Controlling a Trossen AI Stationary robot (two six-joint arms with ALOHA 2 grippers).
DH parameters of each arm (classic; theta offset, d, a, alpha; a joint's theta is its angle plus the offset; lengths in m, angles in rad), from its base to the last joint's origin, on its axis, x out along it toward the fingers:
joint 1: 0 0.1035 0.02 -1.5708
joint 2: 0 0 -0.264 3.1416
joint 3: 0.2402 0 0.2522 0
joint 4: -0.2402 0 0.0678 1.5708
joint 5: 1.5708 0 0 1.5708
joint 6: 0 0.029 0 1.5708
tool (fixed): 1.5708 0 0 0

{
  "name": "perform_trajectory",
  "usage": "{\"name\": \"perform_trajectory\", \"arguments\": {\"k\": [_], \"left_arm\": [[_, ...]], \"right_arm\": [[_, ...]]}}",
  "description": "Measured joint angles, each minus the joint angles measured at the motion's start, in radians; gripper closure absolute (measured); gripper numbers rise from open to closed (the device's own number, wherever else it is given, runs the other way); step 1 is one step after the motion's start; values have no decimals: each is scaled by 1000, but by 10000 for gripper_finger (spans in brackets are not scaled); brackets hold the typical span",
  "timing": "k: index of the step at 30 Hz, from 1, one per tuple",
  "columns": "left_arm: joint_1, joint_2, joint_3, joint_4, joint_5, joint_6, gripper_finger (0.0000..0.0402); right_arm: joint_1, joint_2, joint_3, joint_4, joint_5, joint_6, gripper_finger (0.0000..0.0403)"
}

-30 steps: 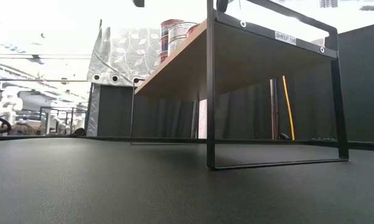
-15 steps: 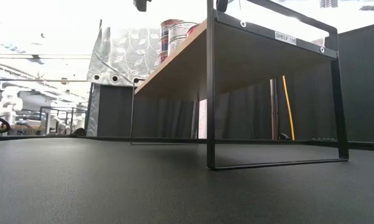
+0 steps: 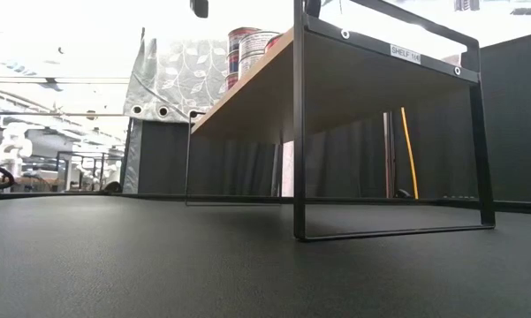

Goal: Stack canned seafood by type on shelf
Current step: Stack the blue pink tuna can on top of the blue pink tuna cans on the shelf

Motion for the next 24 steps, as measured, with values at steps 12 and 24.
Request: {"name": "perform_trajectory", "arguments": {"k": [12, 24], "left_arm": [[1, 0, 0, -20, -51, 7, 197], [-3, 0, 0, -16, -50, -6, 186]], "right_arm": [[-1, 42, 0, 41, -5, 27, 218], [-2, 40, 0, 47, -7, 19, 218]]}}
